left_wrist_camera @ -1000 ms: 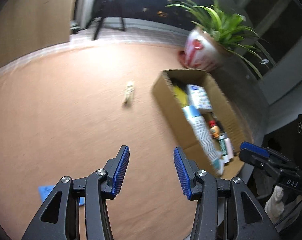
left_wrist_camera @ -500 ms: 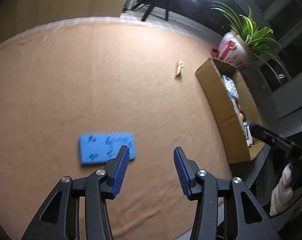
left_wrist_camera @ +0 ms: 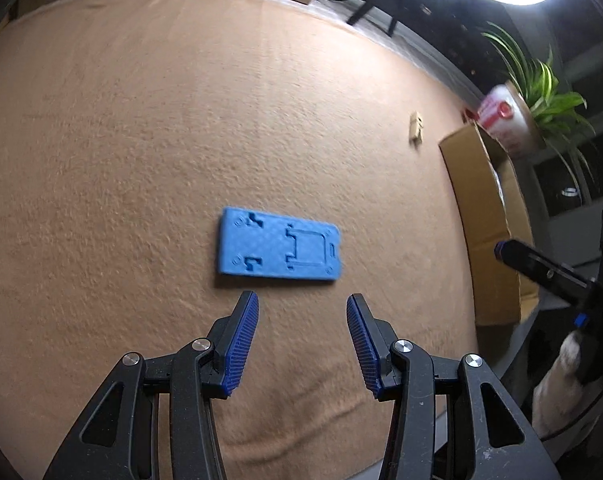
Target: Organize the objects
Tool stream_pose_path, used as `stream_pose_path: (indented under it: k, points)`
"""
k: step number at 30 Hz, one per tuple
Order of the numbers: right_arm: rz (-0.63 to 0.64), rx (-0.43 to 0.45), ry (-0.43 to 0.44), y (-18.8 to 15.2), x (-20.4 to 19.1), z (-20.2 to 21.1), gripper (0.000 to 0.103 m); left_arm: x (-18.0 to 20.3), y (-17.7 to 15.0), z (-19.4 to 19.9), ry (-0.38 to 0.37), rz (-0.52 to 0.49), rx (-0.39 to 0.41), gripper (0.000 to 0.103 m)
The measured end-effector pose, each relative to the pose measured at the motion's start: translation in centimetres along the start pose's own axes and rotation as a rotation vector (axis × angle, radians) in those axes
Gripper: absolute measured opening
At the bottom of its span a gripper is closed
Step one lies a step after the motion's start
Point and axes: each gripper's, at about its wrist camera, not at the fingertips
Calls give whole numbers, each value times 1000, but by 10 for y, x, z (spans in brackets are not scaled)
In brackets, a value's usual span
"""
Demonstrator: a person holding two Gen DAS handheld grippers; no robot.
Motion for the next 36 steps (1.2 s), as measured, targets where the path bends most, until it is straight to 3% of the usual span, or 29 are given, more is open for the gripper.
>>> stream_pose_path:
  k: [7, 13, 18, 27, 36]
  points:
    - [-30, -6, -34, 32, -4, -21, 41, -6, 17, -7, -2, 4, 3, 49]
    - [-59, 9, -63, 66, -7, -36, 43, 1, 40, -15, 44, -39, 16, 50]
    - [-154, 13, -99, 97, 2, -51, 48, 11, 55, -23, 65, -70, 18, 56]
    - [-206, -17, -264, 133, 10, -81, 48, 19, 65, -29, 86, -86, 44, 56]
    - [-193, -32, -359, 146, 14, -105, 37, 15, 62, -31, 67, -84, 53, 56]
Point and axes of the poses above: each gripper's, at about its wrist camera, not at the fingertips, and z roughly against the way its jaws point, x to its right, y to its top, and after that the axes turned 7 degrees about -z, right-handed
